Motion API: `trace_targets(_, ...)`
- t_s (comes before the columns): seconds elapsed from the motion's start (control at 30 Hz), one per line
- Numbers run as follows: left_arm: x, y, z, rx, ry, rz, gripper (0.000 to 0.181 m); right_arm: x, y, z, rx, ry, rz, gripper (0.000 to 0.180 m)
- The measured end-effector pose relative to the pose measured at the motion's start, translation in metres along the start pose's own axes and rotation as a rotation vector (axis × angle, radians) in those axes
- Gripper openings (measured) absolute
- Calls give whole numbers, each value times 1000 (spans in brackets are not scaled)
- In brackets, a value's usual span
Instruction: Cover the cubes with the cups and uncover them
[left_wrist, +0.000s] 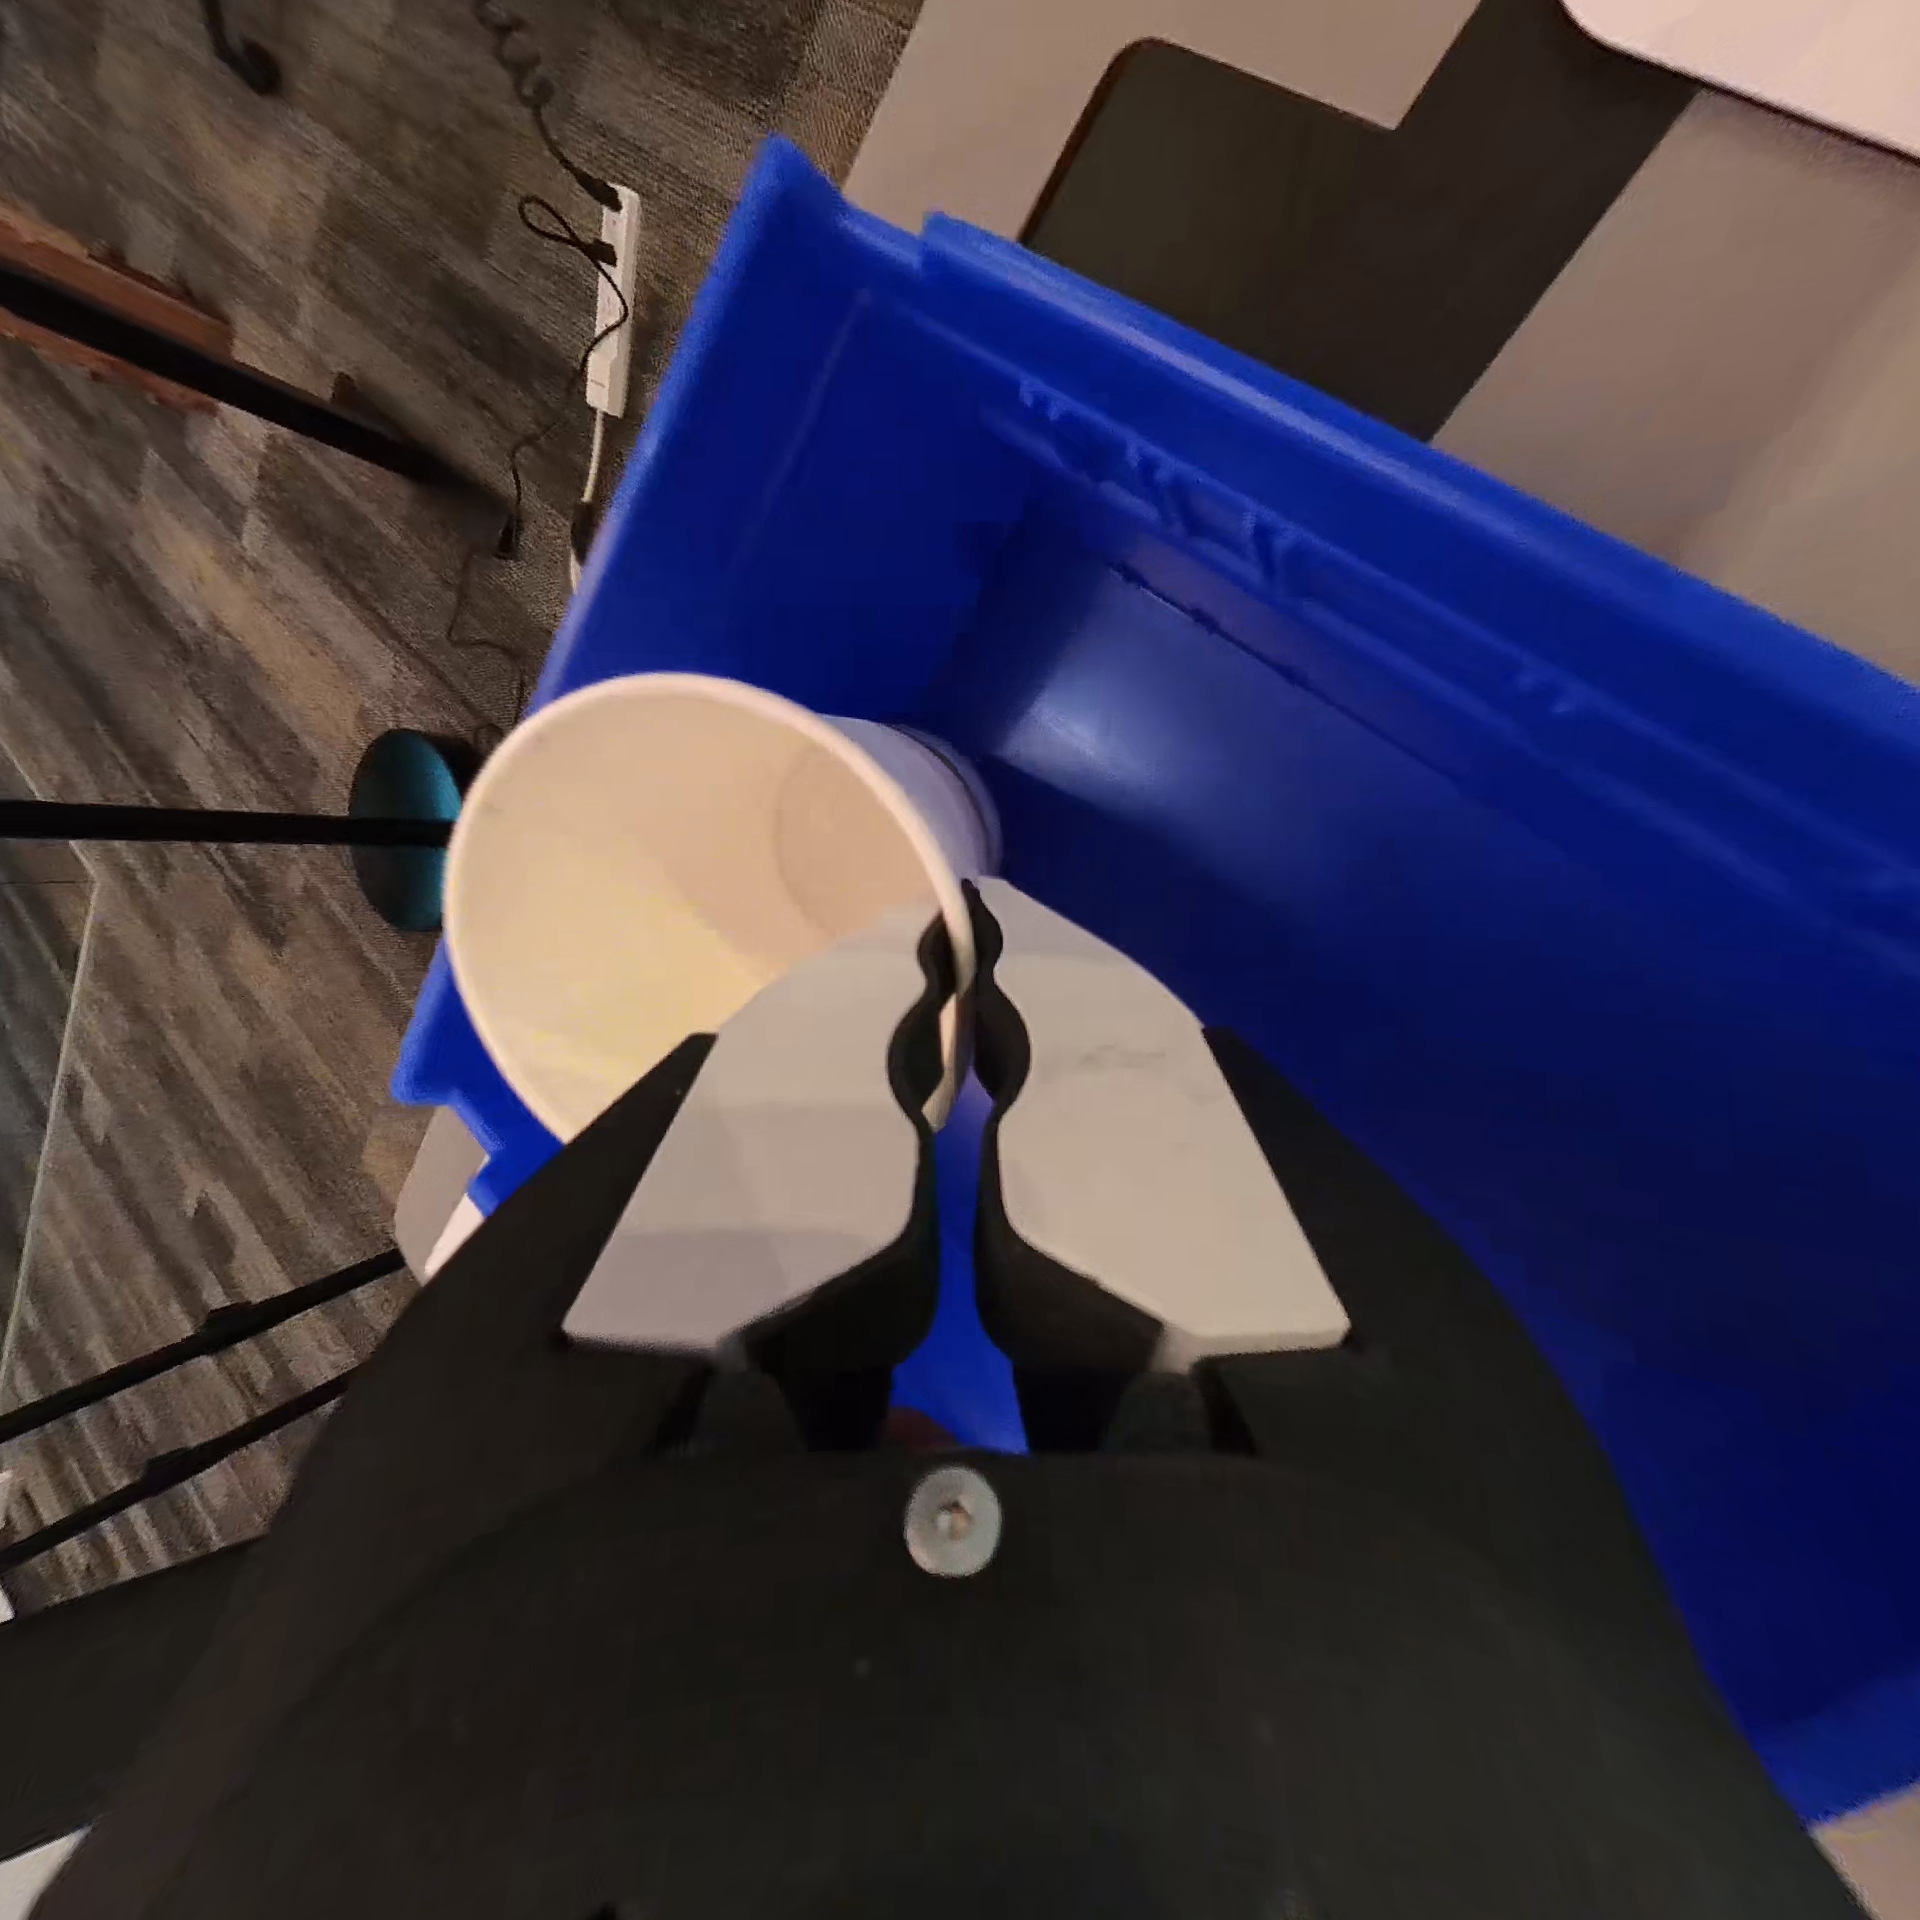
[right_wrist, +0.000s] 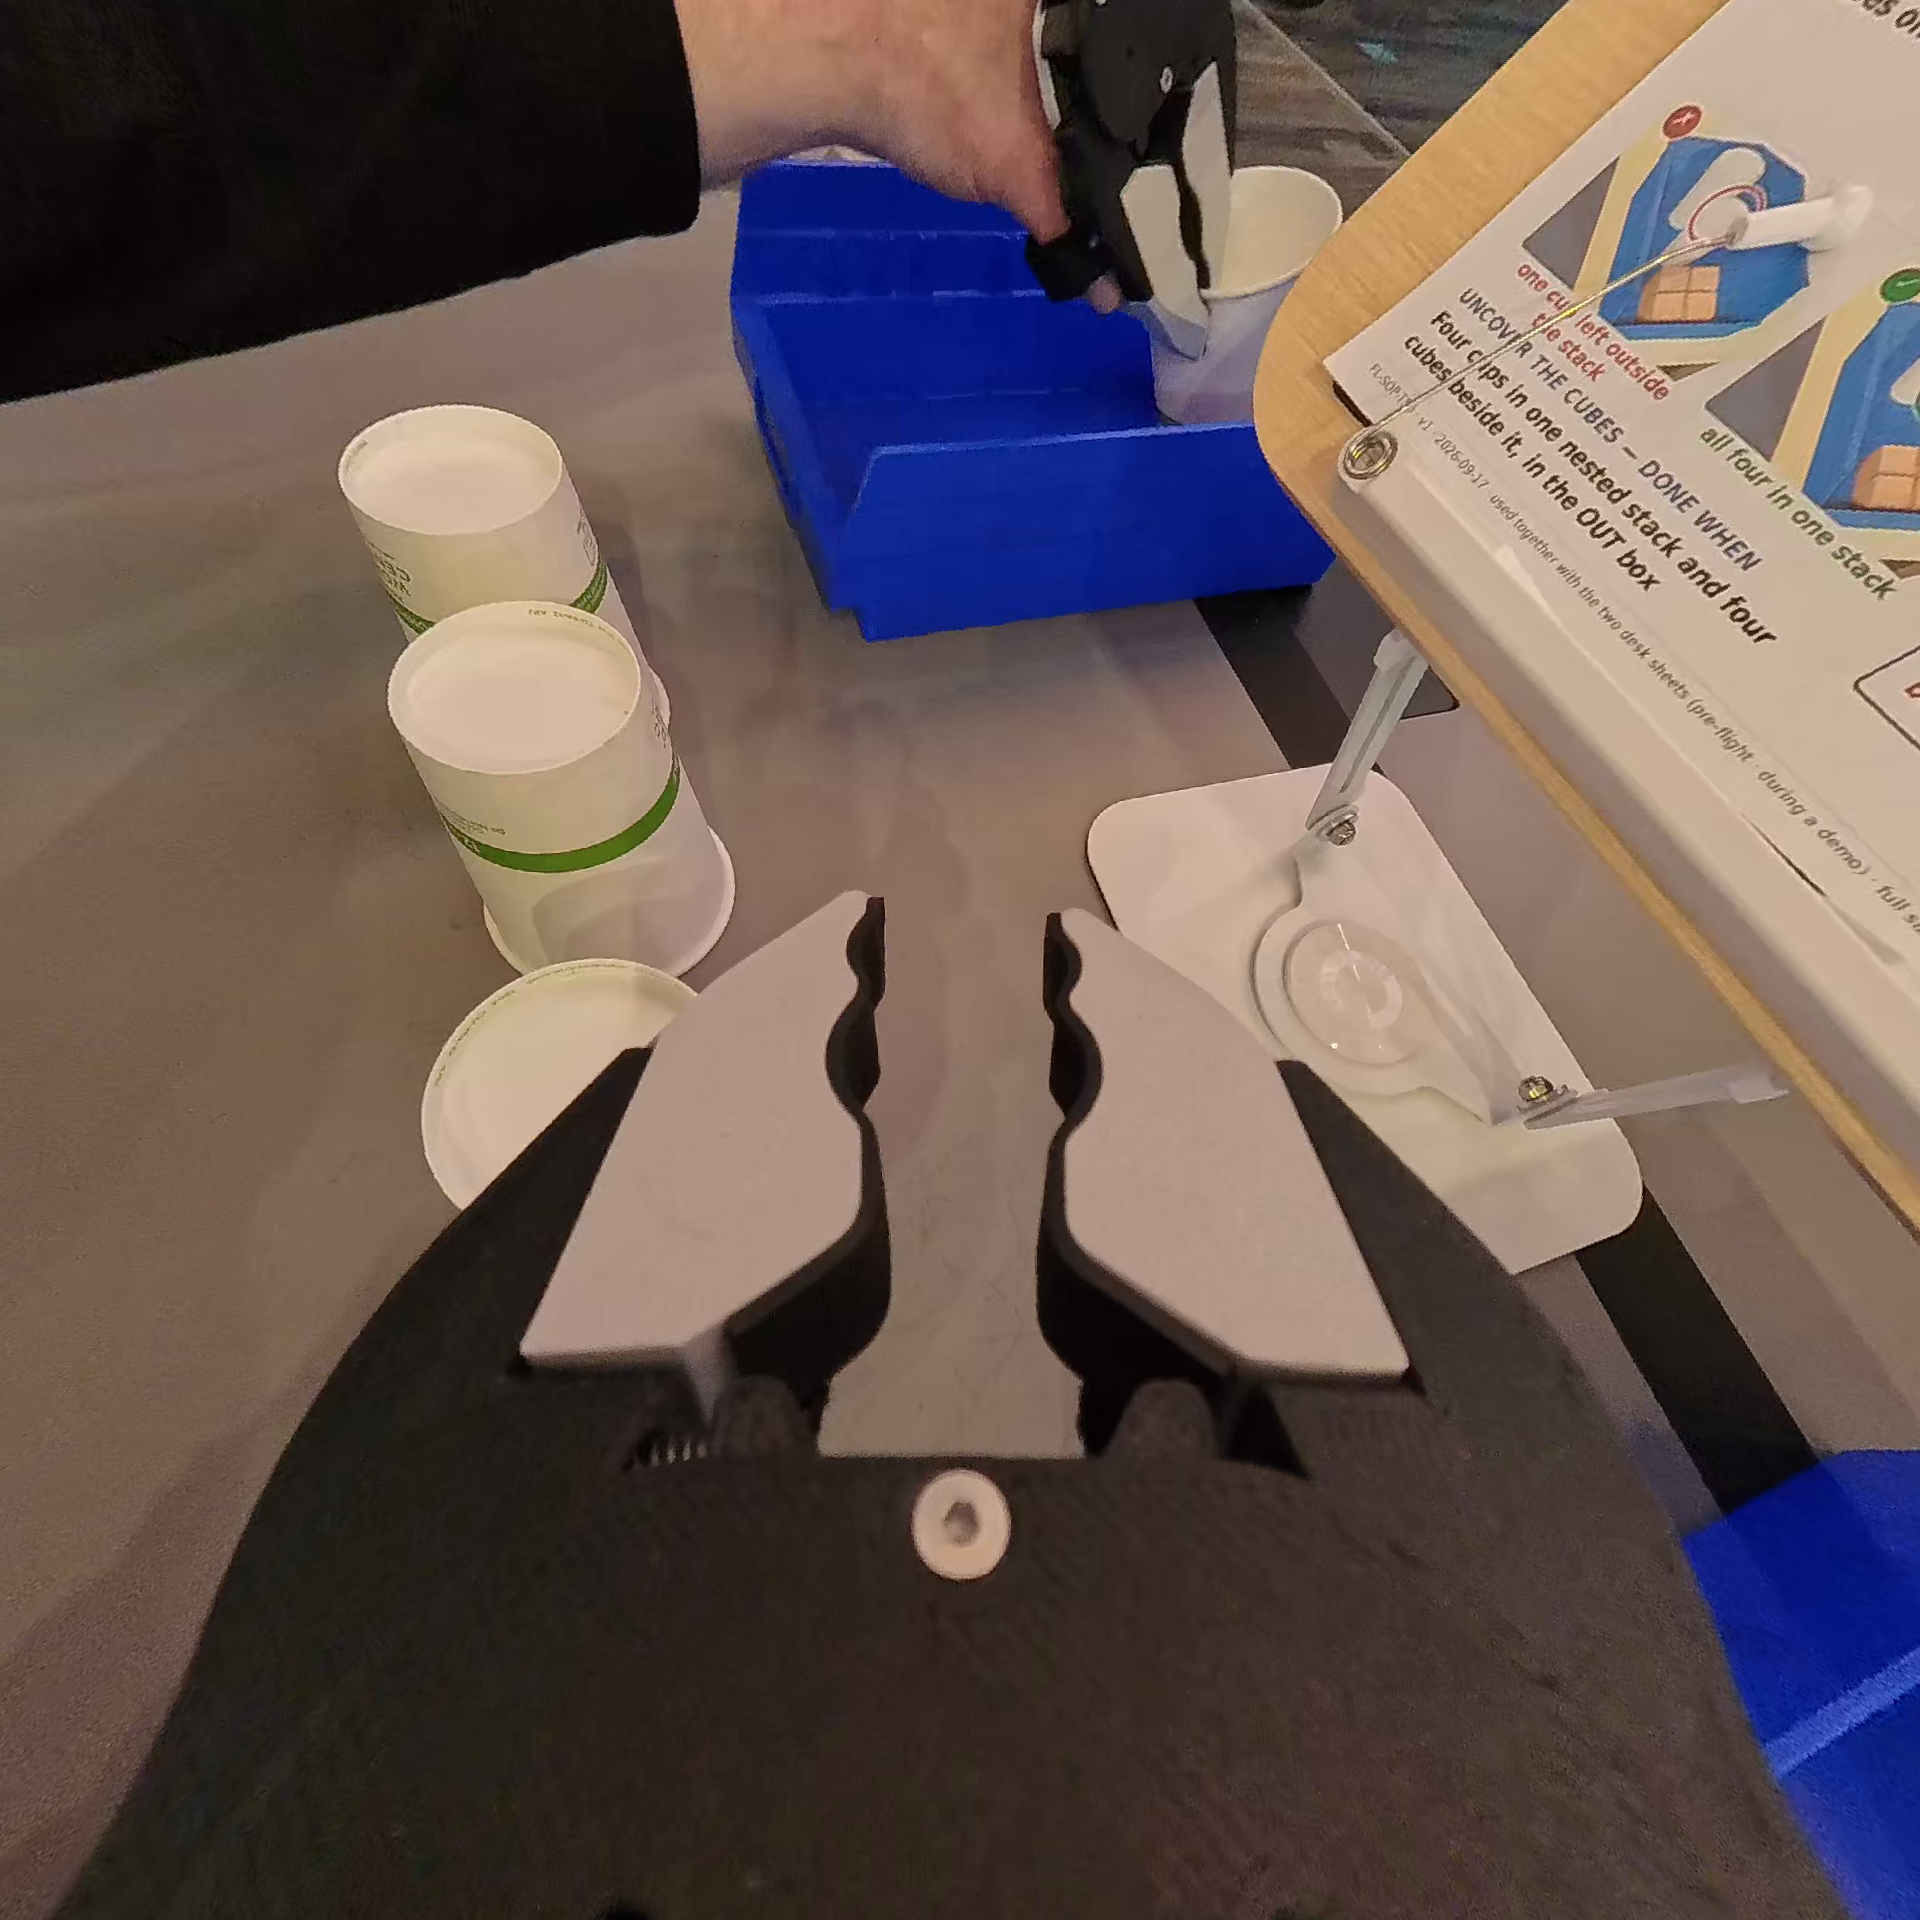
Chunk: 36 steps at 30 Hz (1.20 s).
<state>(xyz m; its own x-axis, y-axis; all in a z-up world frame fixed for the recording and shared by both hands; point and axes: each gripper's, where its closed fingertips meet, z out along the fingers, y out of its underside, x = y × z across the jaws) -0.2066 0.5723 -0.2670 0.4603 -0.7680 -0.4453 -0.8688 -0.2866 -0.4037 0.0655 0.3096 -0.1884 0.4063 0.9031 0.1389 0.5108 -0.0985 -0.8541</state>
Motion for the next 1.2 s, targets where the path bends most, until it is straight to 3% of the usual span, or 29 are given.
trace_targets(0.27,0,-10,-50,184,-72,-78,1,-4,-12,-7,32,7,-20,30)
trace_targets(0.4,12,-36,-120,440,-79,-149,0,-8,-32,-13,109,-7,-17,38)
trace_targets(0.57,62,-80,-221,809,-53,-166,0,-8,-80,-22,324,-52,62,69)
trace_targets(0.77,141,-118,-318,1314,273,-263,0,3,-136,-41,568,15,60,101)
trace_targets(0.93,190,-146,-351,1495,503,-259,0,5,-175,-56,741,43,52,125)
trace_targets(1.1,222,-168,-365,1612,698,-280,0,0,-202,-67,878,-23,91,133)
trace_targets(1.2,224,-173,-366,1687,798,-355,0,-9,-211,-74,939,-87,73,118)
